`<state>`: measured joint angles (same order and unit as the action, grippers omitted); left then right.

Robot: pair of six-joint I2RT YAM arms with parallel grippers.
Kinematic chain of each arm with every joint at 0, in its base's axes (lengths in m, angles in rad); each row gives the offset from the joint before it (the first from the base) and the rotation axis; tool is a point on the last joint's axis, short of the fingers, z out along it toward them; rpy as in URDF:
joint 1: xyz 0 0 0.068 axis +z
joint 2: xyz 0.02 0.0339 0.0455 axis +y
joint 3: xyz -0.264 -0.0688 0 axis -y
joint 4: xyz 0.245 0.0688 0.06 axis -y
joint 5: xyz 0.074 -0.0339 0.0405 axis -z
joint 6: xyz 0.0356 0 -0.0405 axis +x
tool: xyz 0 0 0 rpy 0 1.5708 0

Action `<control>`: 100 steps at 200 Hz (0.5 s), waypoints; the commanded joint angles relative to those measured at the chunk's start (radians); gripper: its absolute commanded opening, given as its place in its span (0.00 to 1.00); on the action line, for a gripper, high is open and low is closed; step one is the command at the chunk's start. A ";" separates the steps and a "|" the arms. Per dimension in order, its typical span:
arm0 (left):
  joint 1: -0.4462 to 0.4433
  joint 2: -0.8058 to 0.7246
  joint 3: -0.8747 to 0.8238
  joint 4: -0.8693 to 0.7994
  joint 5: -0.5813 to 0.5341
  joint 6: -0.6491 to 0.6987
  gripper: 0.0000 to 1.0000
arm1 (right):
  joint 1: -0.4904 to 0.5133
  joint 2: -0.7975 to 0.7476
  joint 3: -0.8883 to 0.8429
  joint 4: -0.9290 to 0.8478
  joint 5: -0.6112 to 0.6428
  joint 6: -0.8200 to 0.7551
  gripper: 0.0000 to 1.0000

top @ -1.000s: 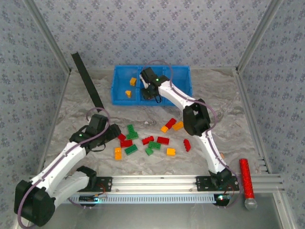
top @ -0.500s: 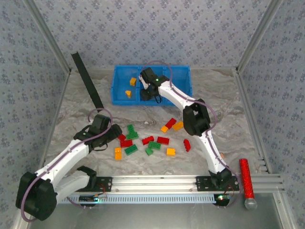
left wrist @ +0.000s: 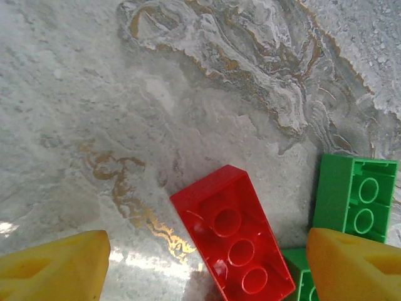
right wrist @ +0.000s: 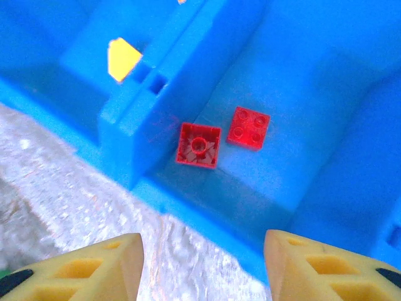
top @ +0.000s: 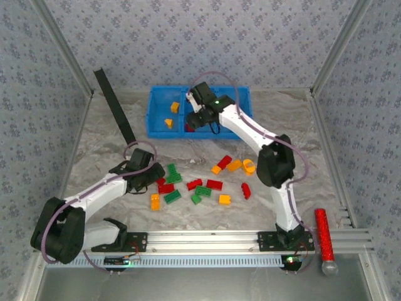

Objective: Sort the legos into containers by color
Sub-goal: Place the lego in the container, then pick up the lego from the center of the table.

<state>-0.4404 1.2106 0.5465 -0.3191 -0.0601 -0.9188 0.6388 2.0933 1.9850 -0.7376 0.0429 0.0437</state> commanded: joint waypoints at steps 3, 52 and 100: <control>-0.004 0.036 0.019 0.058 0.005 -0.009 0.82 | 0.014 -0.128 -0.121 0.027 0.027 0.000 0.56; -0.006 0.163 0.072 0.055 0.008 0.018 0.80 | 0.085 -0.358 -0.398 0.063 0.126 0.068 0.57; -0.036 0.265 0.116 0.032 0.016 0.030 0.72 | 0.174 -0.623 -0.643 0.062 0.230 0.185 0.58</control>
<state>-0.4496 1.4067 0.6563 -0.3882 -0.0921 -0.9012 0.7876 1.5993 1.4212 -0.6731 0.1837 0.1417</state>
